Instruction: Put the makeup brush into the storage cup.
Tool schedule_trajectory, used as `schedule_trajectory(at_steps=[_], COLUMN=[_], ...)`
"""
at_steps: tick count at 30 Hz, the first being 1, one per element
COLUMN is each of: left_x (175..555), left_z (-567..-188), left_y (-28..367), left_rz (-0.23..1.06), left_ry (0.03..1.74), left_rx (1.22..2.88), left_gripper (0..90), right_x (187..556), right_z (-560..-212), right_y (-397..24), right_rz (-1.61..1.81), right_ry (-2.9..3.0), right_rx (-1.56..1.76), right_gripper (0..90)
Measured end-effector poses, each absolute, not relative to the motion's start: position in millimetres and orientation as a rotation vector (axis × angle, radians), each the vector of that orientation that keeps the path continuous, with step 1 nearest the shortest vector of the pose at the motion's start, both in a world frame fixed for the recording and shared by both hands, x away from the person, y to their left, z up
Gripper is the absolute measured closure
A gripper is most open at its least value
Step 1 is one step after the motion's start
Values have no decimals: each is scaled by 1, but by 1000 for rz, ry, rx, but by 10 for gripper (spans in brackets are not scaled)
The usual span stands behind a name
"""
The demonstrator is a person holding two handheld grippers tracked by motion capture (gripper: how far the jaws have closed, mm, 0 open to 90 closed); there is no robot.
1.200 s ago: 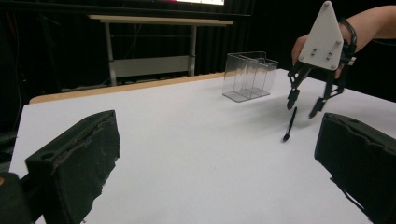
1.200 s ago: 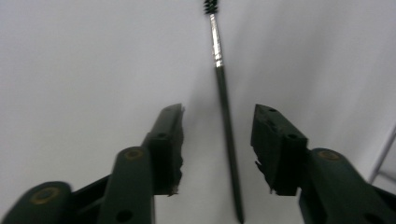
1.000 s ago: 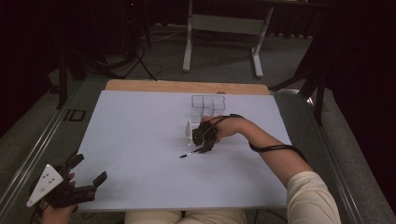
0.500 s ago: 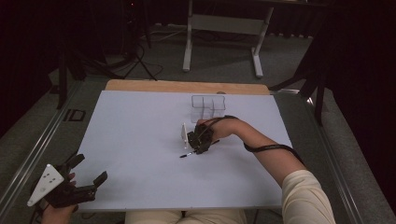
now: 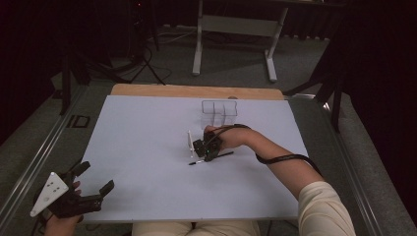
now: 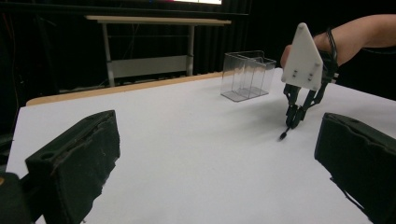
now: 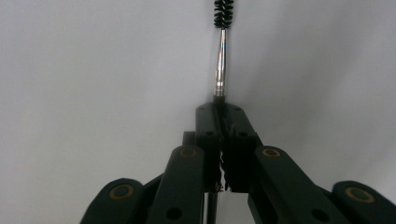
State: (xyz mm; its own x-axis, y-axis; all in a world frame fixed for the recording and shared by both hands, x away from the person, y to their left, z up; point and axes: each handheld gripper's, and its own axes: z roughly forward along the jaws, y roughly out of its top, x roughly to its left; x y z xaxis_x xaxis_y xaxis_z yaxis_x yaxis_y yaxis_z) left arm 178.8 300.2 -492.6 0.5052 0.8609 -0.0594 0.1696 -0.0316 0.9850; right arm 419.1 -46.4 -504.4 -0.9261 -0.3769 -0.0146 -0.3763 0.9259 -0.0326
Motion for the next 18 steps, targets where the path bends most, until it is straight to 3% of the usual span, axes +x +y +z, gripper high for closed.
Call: schedule_trajectory(at_steps=[8,18], left_x=[181,187], left_z=[-491,-492], left_y=[298,294], left_rz=[703,660], left_ry=[918,913], left_rx=[1526,1520], left_gripper=[11,11], right_x=[419,407], right_z=[-477,-466], right_y=[-50,-72], right_rz=[114,385], right_ry=[3129,3140], right_rx=[-257,-79], right_gripper=[862,861])
